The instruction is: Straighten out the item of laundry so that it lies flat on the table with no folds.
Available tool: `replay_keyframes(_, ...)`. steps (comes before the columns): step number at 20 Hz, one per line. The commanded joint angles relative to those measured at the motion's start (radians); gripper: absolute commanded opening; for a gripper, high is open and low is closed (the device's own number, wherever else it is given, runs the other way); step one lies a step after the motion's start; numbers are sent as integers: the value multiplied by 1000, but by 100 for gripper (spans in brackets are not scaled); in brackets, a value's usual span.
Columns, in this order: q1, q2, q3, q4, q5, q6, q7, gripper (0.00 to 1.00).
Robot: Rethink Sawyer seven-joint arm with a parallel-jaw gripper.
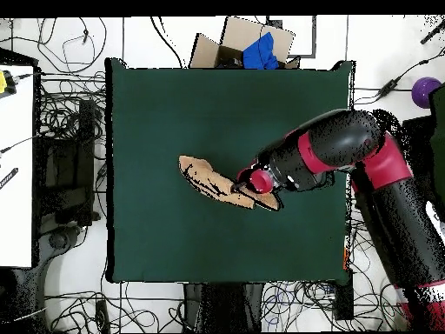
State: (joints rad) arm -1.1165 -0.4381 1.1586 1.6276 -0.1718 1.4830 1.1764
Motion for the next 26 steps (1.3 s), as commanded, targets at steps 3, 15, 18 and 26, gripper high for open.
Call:
replay_keyframes(3,-21,-110,-52,-24,-29,124,-35,0)
replay_keyframes(15,-121,-246,-10,75,-67,210,-89,0)
replay_keyframes(18,-137,-293,2,98,-83,235,-94,0)
replay_keyframes(26,-193,-400,49,179,-80,235,-89,0)
